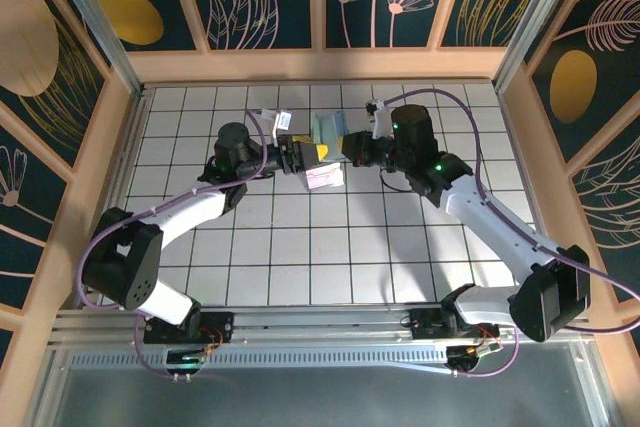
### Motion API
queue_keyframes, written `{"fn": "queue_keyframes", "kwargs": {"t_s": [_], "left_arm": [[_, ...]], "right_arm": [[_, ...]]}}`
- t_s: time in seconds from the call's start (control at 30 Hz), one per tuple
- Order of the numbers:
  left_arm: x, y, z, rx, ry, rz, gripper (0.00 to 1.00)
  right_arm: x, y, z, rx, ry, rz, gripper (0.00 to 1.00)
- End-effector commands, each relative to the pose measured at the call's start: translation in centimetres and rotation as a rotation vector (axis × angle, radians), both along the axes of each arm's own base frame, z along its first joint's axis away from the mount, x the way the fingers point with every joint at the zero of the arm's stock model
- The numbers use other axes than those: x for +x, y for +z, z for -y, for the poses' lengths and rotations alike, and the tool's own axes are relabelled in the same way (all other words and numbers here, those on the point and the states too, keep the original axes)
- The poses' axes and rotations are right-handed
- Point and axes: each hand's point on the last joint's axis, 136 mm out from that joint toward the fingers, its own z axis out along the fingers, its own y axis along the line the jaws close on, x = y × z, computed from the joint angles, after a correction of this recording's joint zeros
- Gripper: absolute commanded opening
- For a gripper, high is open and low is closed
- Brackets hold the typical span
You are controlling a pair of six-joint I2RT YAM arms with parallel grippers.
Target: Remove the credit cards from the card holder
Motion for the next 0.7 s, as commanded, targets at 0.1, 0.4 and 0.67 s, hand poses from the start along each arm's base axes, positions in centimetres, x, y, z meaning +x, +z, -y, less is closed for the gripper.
{"fn": "queue_keyframes", "kwargs": {"t_s": [0.1, 0.4, 0.67], "left_arm": [[1.4, 0.4, 0.3, -0.007, 0.043, 0.0, 0.39], [1.3, 1.1, 0.3, -0.079, 0.036, -0.016, 0.09], [0.8, 1.4, 0.0, -0.084, 0.039, -0.001, 0.01]], "right_arm": [[0.0, 2.4, -0.2, 0.007, 0.003, 0.067, 0.11], [-0.8, 3.6, -2.3, 0.144, 0.115, 0.094, 0.3], [-0.2, 3.4, -2.4, 0.154, 0.1, 0.091, 0.3]]}}
